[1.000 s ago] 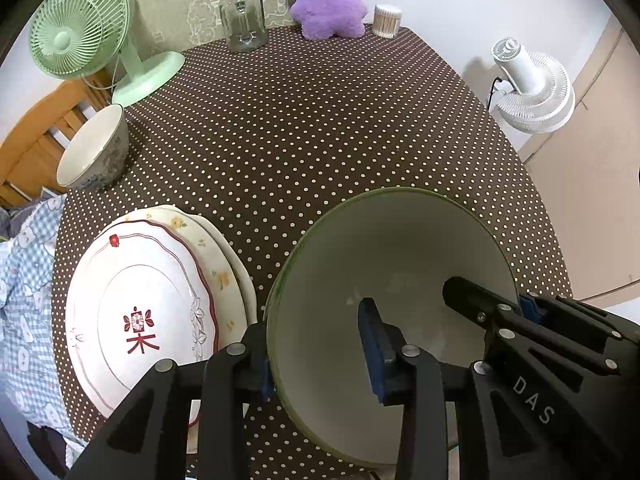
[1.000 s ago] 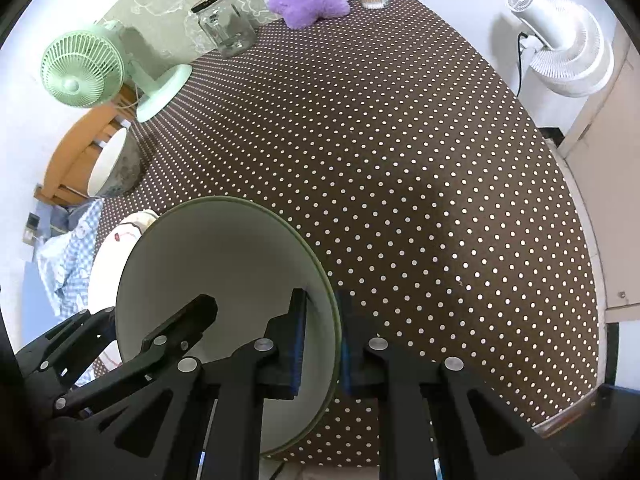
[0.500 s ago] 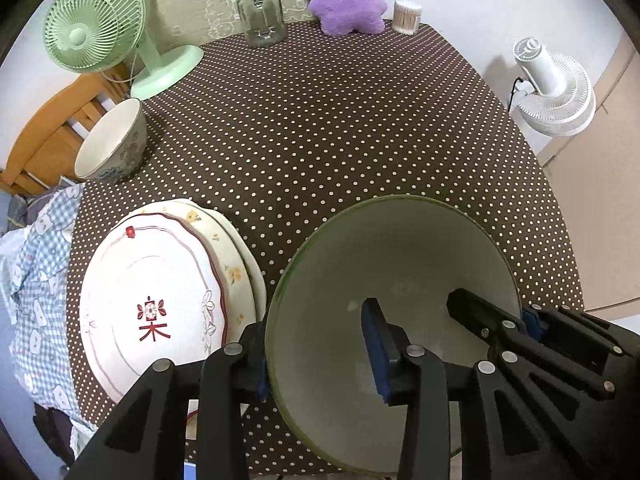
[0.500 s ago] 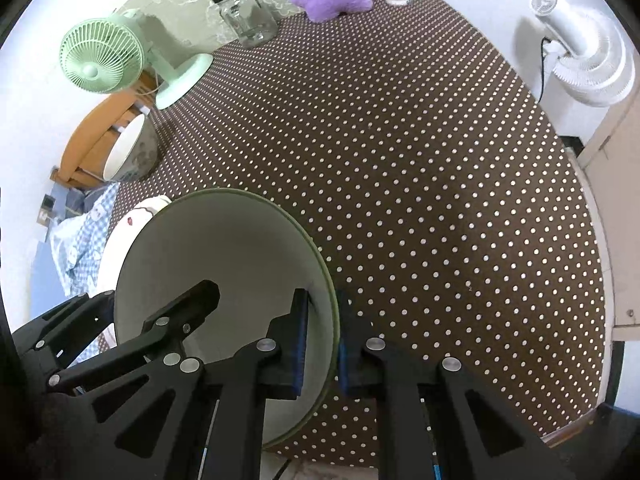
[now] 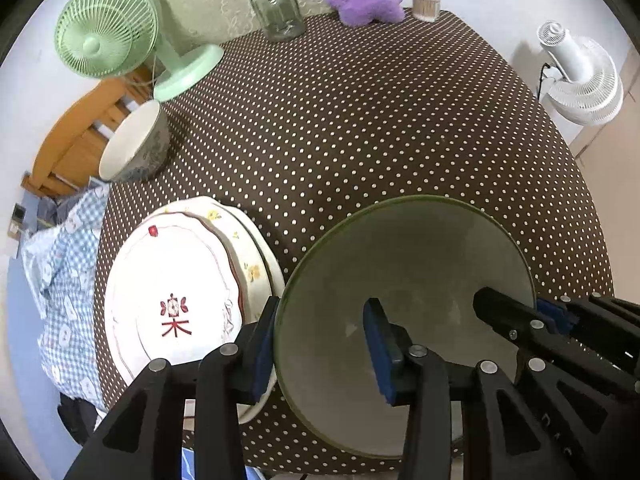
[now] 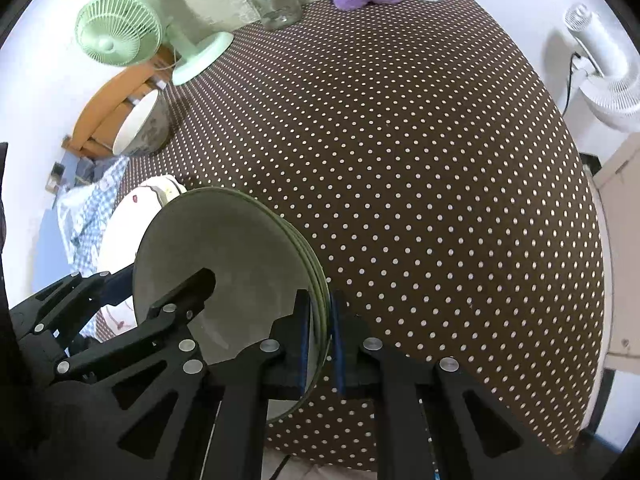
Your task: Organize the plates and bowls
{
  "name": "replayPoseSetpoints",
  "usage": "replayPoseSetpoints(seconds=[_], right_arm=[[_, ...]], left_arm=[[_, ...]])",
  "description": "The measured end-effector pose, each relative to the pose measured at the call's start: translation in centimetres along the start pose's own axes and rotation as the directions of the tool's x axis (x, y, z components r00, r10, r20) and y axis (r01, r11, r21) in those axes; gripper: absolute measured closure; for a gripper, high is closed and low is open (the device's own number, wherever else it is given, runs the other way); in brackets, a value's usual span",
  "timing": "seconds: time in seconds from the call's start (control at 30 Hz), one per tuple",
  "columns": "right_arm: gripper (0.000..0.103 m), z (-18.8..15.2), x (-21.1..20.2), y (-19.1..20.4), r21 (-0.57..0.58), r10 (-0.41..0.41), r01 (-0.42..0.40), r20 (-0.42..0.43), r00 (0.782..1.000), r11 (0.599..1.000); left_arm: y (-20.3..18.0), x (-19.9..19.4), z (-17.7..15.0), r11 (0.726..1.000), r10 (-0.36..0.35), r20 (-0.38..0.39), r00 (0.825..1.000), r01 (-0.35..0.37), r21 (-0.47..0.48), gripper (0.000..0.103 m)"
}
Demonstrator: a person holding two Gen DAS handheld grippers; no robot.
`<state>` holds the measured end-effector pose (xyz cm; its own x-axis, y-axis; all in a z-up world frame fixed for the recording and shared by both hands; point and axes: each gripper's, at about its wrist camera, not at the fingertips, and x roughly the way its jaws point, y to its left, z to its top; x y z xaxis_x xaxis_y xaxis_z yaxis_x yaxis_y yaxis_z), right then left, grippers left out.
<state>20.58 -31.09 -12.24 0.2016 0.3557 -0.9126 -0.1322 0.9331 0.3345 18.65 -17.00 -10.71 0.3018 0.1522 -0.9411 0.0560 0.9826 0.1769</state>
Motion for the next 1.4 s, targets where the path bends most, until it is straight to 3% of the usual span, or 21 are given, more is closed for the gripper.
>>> replayPoseSetpoints(seconds=[0.2, 0.37, 0.6, 0.87, 1.17, 1.4], right_arm=[[0.089, 0.9, 0.5, 1.0, -0.039, -0.024, 0.023, -0.022, 0.999, 0.999], [0.087, 1.6, 1.3, 2.3, -0.068, -0.078, 0.076, -0.031, 0.996, 0.995], [0.084, 2.0, 1.1, 3.7, -0.053, -0.163, 0.163, -0.006, 0.987, 0.985], [0.062, 2.4, -1.9, 4.8, -0.033, -0.186, 0.189, 0.082, 0.979, 0.981], [0.033, 4.3, -3.9, 7.1, -0.117, -0.123, 0.147, 0.190, 0.974, 0.982], [0.031, 6.1, -4.3, 10.2, -0.126, -0.114, 0.145, 0.228, 0.967, 0.981]], left_arm=[[1.0, 0.5, -0.2, 0.999, -0.017, 0.002, 1.000, 0.017, -0.050, 0.060], [2.3, 1.8, -0.5, 0.993, -0.076, -0.013, 0.997, 0.075, -0.093, 0.059], [4.5, 1.8, -1.1, 0.983, -0.157, 0.034, 0.987, 0.159, -0.092, 0.039], [7.3, -0.6, -0.2, 0.979, -0.159, 0.118, 0.980, 0.172, -0.105, 0.029], [10.6, -3.1, 0.4, 0.973, -0.083, 0.207, 0.975, 0.124, -0.193, 0.024], [14.3, -3.3, 2.0, 0.964, -0.072, 0.248, 0.966, 0.132, -0.233, 0.024]])
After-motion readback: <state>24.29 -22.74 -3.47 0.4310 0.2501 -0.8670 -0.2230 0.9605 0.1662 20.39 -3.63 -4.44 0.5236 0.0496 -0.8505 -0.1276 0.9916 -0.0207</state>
